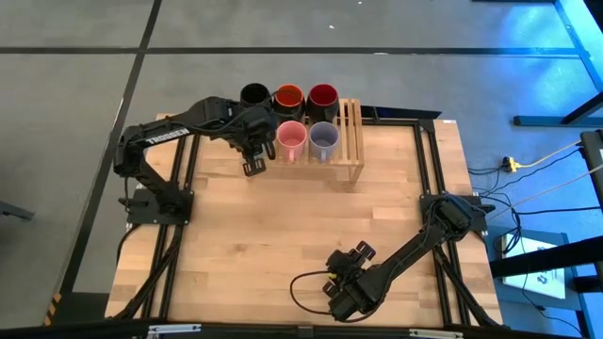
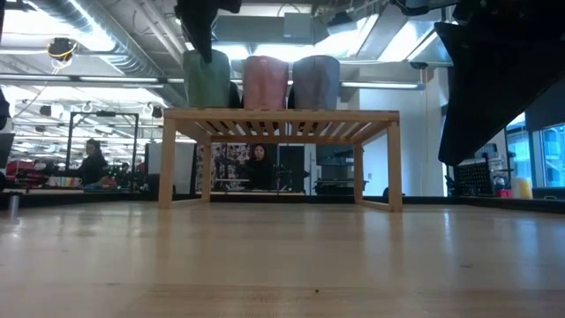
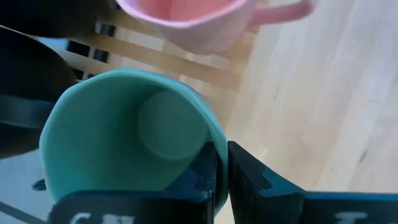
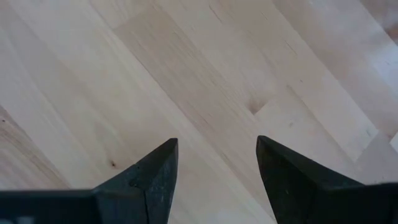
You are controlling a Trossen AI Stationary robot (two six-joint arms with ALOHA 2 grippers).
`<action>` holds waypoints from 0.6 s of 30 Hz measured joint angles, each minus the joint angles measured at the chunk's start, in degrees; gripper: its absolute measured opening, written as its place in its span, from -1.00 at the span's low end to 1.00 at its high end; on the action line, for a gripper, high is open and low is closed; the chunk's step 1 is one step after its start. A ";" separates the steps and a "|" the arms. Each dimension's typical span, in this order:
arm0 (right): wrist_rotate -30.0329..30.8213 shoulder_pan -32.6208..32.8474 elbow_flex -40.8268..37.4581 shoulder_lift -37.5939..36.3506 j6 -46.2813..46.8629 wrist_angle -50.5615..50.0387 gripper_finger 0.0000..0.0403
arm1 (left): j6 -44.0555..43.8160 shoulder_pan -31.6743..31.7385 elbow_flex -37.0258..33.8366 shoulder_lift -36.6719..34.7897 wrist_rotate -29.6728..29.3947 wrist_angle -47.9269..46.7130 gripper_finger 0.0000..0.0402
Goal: Place coffee mugs
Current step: Put the green mug on the shelf
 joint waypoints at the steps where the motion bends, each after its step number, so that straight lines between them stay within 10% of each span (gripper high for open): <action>1: 0.00 0.02 0.00 0.00 0.00 -0.03 0.00 | 0.04 0.28 0.00 0.13 0.61 -0.22 -0.94; 18: 0.63 0.02 0.00 0.00 -0.02 -1.28 0.00 | 4.18 3.05 0.00 0.92 2.77 0.95 -0.88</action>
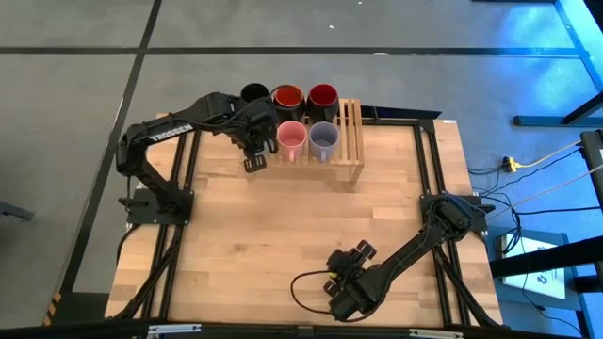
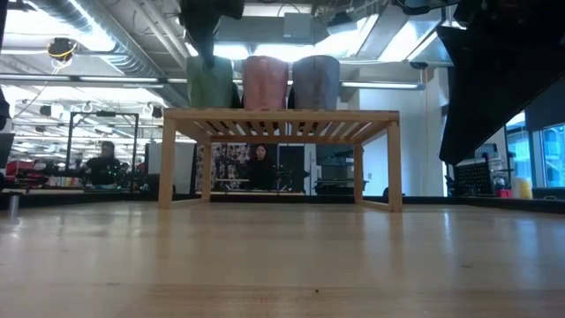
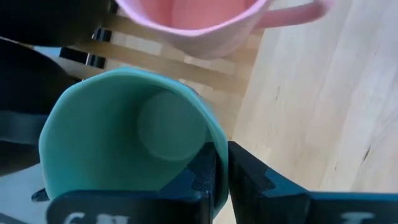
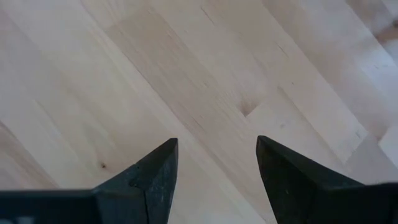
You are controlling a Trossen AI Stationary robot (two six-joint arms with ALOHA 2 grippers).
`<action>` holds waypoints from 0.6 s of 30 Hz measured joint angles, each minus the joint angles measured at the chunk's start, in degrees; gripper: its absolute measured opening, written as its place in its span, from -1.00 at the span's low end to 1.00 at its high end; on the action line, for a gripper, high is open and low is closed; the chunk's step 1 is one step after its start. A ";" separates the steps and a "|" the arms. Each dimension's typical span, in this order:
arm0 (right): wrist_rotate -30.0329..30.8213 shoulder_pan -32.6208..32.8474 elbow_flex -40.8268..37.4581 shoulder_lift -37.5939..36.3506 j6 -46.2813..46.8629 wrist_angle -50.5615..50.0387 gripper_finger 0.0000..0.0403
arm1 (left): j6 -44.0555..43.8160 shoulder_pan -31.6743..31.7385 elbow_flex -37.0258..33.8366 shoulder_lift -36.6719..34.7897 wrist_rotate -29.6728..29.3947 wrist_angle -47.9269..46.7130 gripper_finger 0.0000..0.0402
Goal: Place coffee mugs
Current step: Put the green mug on the shelf
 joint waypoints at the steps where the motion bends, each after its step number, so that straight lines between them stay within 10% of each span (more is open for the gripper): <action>1: 0.02 0.00 0.00 0.00 0.00 -0.36 0.00 | 0.15 -0.03 0.00 -0.07 0.09 0.14 -0.88; 18: 0.03 0.00 0.00 0.00 -0.02 -2.22 0.00 | 1.35 0.19 0.05 -0.12 -0.08 1.76 -0.50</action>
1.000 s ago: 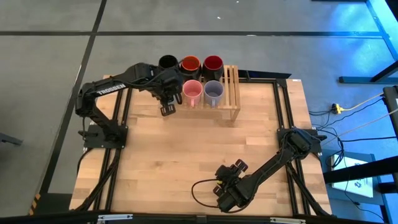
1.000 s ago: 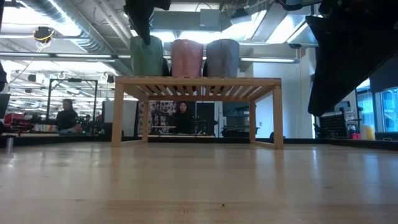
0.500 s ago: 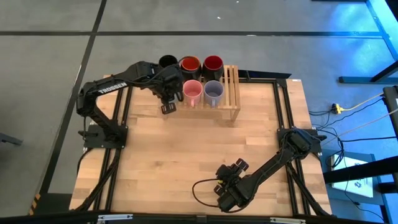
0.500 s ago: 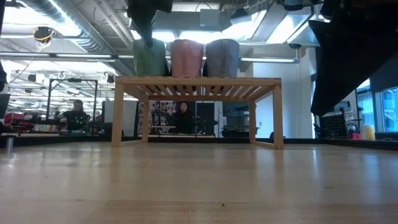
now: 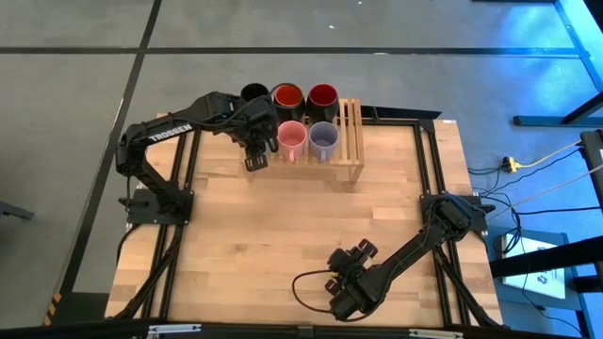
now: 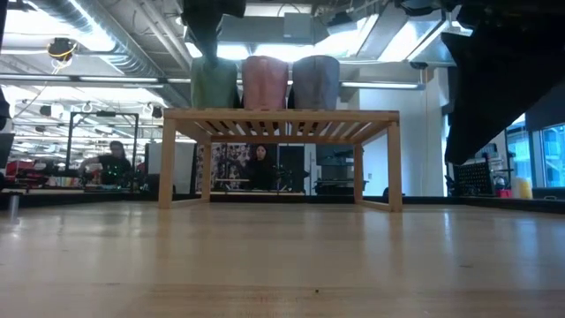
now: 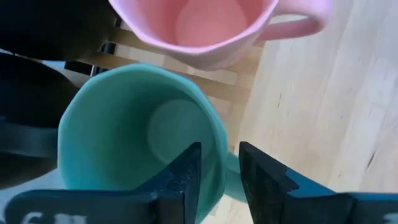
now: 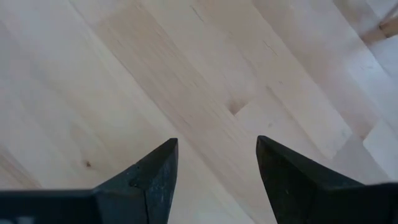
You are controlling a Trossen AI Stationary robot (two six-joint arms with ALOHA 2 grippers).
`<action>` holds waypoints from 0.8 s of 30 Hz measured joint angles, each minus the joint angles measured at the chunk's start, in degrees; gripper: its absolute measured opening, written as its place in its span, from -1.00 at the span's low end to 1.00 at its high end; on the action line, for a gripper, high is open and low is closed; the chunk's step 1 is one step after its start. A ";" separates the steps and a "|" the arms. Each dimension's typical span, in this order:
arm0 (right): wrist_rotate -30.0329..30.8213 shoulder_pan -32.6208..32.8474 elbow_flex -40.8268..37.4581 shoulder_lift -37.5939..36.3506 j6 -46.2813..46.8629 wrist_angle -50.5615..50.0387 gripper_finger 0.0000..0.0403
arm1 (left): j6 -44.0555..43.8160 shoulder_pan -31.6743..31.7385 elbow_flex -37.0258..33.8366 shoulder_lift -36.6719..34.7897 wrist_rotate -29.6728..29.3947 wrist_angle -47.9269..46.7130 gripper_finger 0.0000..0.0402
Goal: Place coffee mugs
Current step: Put the green mug on the shelf, then return to Home Position
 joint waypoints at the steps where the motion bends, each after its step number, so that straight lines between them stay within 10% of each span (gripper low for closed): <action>1: 0.16 0.00 0.00 0.00 0.00 -0.29 0.00 | -0.06 -0.18 0.42 0.00 0.01 -0.61 -0.48; 13: 4.92 -0.05 0.63 -3.86 -0.57 -7.77 -0.02 | -4.49 -9.28 13.20 -6.52 0.88 -4.00 -0.48; 19: 21.63 -2.47 -1.99 -15.89 -13.68 -4.60 -0.31 | -8.46 -15.51 -3.88 -21.37 1.52 11.91 -0.68; 24: 14.86 -7.61 -15.02 -28.82 -33.21 18.10 -0.72 | -9.76 -19.00 -22.03 -33.50 4.17 28.28 -0.96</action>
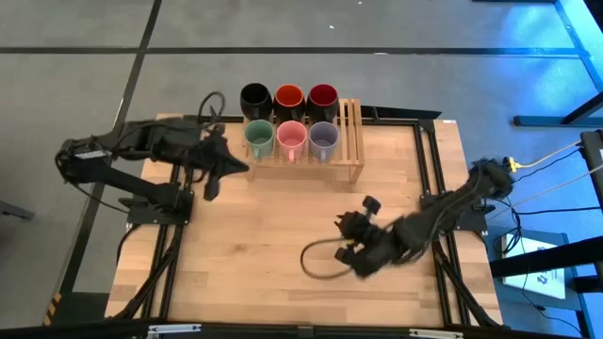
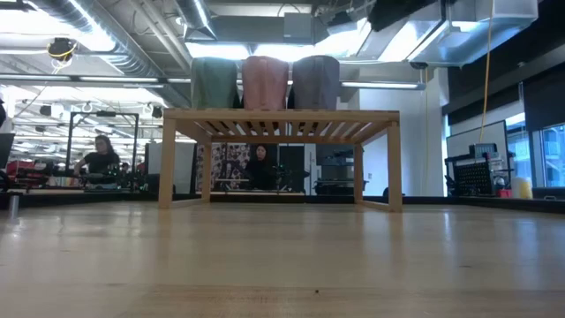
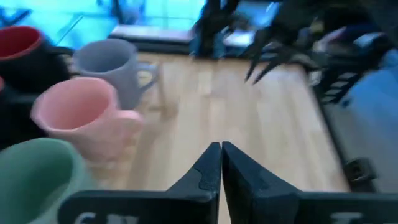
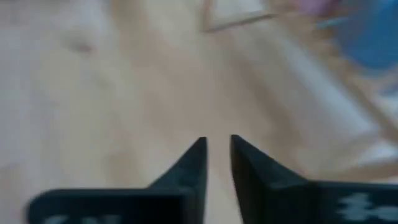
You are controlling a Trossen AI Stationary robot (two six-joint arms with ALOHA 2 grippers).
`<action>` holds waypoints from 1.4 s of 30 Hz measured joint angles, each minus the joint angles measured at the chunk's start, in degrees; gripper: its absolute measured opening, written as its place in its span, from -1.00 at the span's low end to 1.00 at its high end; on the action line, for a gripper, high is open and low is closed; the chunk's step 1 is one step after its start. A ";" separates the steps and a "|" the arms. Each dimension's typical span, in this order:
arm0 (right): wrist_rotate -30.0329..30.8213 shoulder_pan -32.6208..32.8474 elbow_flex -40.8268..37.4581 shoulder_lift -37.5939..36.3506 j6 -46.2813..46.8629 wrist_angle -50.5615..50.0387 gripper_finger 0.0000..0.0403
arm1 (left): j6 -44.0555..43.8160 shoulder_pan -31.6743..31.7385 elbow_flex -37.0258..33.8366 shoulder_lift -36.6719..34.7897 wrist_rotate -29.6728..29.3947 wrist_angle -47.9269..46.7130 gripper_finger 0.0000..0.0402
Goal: Place coffee mugs
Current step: Return to Home Position
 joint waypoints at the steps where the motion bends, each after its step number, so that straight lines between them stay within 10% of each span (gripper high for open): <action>1: -3.71 -1.54 -3.42 -2.54 -4.20 6.45 -0.82 | -0.83 -0.40 -2.96 -1.79 0.67 2.68 -0.98; 7: -29.63 -10.04 -25.99 -16.82 -20.70 49.43 -0.91 | -0.89 -1.88 -17.69 -11.14 5.83 17.12 -0.94; 12: -34.00 -14.66 -41.71 -26.08 -22.70 80.10 -0.94 | -0.87 -1.92 -25.62 -16.36 5.18 19.70 -0.96; 42: -30.87 -16.46 -78.53 -67.85 -34.61 87.44 -0.96 | -3.04 -1.86 -59.44 -38.79 2.59 44.47 -0.97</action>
